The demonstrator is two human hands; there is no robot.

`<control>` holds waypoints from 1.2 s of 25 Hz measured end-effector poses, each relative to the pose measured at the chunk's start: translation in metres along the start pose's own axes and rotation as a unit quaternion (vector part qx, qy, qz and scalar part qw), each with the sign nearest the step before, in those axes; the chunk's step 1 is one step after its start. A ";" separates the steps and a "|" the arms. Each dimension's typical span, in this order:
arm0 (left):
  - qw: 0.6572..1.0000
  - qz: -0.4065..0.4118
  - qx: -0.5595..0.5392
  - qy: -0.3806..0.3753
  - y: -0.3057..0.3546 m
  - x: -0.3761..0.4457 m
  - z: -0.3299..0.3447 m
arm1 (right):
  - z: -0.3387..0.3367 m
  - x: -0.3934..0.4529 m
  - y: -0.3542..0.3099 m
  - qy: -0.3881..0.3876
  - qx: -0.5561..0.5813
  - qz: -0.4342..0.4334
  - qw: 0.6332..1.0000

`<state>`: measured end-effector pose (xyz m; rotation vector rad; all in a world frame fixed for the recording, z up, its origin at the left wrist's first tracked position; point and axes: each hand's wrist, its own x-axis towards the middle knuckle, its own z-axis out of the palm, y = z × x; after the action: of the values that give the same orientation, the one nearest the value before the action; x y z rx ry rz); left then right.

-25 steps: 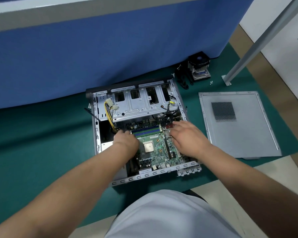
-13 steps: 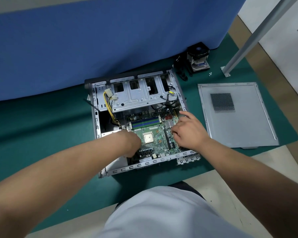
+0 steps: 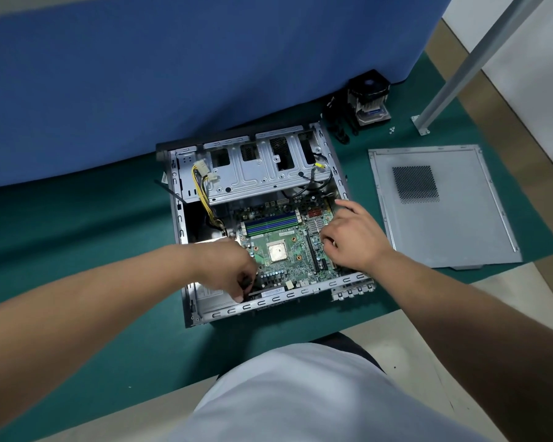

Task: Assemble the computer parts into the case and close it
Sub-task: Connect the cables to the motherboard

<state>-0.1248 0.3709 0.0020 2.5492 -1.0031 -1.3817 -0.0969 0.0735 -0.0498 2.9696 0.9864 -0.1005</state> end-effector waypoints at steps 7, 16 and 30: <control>0.980 -0.082 -0.071 0.164 0.022 -0.012 0.027 | 0.003 0.001 0.001 0.007 0.007 0.004 1.000; 0.954 -0.186 -0.123 0.202 0.046 -0.019 0.037 | 0.005 0.000 0.002 0.016 0.006 0.006 1.000; 0.931 -0.141 -0.255 0.219 0.038 -0.021 0.028 | 0.005 0.000 0.002 0.008 -0.008 0.010 1.000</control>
<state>-0.1737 0.3598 0.0135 2.4685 -0.1742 -0.8840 -0.0961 0.0720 -0.0548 2.9696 0.9542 -0.0677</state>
